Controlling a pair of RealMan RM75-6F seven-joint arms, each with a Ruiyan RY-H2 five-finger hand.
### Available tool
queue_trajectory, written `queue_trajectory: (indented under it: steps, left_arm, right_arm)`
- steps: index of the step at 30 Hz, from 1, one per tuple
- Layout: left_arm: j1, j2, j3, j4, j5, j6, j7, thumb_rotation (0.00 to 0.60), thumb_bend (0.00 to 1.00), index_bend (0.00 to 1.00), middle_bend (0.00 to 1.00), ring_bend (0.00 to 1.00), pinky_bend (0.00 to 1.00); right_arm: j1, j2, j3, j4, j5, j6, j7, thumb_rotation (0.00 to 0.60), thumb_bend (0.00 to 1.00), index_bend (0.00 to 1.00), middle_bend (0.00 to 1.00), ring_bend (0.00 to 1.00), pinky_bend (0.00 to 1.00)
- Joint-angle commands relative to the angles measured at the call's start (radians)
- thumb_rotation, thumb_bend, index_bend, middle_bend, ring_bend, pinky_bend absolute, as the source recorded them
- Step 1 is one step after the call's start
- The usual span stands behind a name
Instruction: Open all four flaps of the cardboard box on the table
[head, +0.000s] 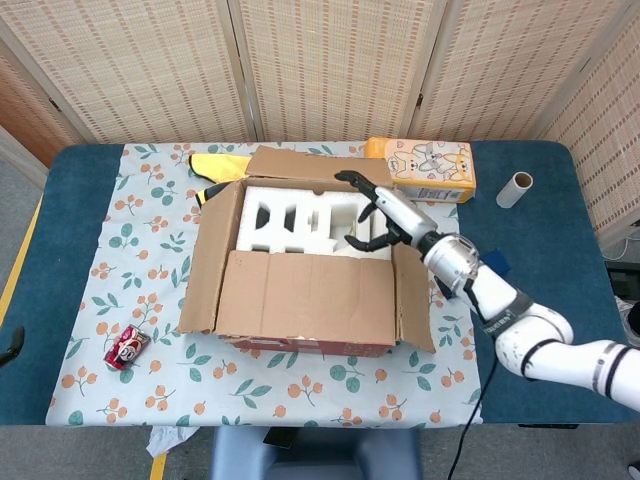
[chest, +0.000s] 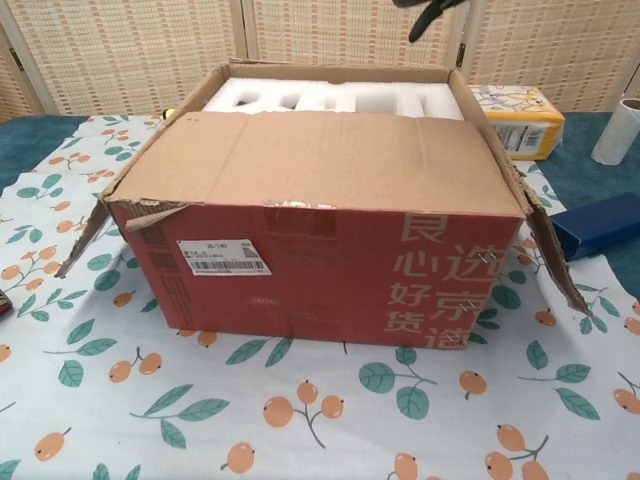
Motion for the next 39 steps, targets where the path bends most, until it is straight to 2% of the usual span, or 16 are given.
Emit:
queue_trajectory:
  steps: [1, 12, 23, 28, 33, 39]
  left_arm:
    - [0.0, 0.001, -0.002, 0.003, -0.003, -0.003, -0.006, 0.6, 0.44, 0.0, 0.0, 0.0, 0.0]
    - [0.004, 0.003, -0.003, 0.003, 0.0, 0.005, -0.017, 0.6, 0.44, 0.0, 0.0, 0.0, 0.0]
    - [0.004, 0.004, -0.004, 0.004, 0.001, 0.003, -0.019, 0.6, 0.44, 0.0, 0.0, 0.0, 0.0]
    - [0.002, 0.003, -0.004, 0.005, -0.002, -0.003, -0.015, 0.6, 0.44, 0.0, 0.0, 0.0, 0.0]
    - [0.001, 0.003, -0.004, 0.005, -0.001, -0.003, -0.014, 0.6, 0.44, 0.0, 0.0, 0.0, 0.0]
    - [0.001, 0.003, 0.0, 0.003, 0.007, -0.001, -0.011, 0.6, 0.44, 0.0, 0.0, 0.0, 0.0]
  right_arm:
    - [-0.03, 0.007, -0.004, -0.004, -0.034, -0.042, 0.035, 0.6, 0.41, 0.0, 0.0, 0.02, 0.35]
    - [-0.025, -0.066, -0.032, 0.06, -0.093, -0.064, 0.055, 0.6, 0.41, 0.0, 0.0, 0.02, 0.35]
    - [-0.036, -0.092, -0.05, 0.077, -0.15, -0.084, 0.101, 0.6, 0.41, 0.0, 0.0, 0.02, 0.35]
    - [-0.053, -0.075, -0.046, 0.046, -0.179, -0.093, 0.149, 0.6, 0.41, 0.0, 0.0, 0.02, 0.35]
    - [-0.084, -0.035, -0.018, -0.012, -0.197, -0.095, 0.24, 0.6, 0.41, 0.0, 0.0, 0.02, 0.35]
    - [-0.126, 0.019, -0.003, -0.078, -0.259, -0.042, 0.281, 0.6, 0.41, 0.0, 0.0, 0.02, 0.35]
